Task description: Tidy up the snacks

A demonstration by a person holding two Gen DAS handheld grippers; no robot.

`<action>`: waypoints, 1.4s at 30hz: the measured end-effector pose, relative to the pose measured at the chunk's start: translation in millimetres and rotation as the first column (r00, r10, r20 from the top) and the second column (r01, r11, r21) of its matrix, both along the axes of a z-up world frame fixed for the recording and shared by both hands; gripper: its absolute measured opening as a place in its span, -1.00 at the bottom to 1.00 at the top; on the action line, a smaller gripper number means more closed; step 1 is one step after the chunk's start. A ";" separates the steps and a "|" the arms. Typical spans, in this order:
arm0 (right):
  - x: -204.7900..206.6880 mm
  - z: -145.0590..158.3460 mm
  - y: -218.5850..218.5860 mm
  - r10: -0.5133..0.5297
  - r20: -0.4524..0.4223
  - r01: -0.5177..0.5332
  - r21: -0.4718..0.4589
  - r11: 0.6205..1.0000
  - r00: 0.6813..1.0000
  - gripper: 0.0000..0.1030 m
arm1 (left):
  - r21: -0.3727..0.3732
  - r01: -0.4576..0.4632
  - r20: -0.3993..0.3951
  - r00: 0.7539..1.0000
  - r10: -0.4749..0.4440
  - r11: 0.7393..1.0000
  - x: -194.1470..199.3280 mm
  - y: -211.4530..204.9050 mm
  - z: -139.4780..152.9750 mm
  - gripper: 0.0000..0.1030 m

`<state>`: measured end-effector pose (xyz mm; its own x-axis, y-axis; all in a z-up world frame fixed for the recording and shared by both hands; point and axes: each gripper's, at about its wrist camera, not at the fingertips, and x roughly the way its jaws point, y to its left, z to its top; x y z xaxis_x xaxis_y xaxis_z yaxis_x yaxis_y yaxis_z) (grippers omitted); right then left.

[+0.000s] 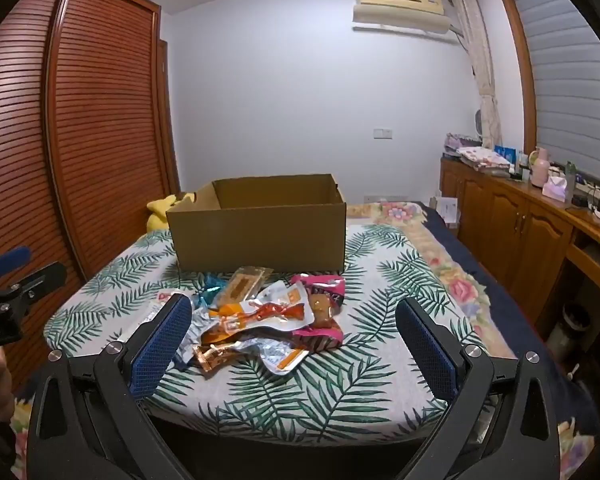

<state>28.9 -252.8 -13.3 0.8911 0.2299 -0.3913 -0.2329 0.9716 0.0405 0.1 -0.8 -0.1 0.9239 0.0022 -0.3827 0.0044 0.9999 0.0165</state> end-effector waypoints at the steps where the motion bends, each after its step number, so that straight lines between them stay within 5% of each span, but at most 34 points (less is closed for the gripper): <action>1: -0.2 0.0 -0.1 -0.001 0.001 0.001 0.002 1.000 1.000 1.00 | -0.004 -0.001 -0.001 1.000 0.001 1.000 0.1 0.3 0.0 1.00; 42: -1.0 -2.7 -2.3 -0.004 0.000 0.004 -0.003 1.000 1.000 1.00 | -0.009 -0.003 -0.003 1.000 0.003 1.000 -1.4 3.4 -1.0 1.00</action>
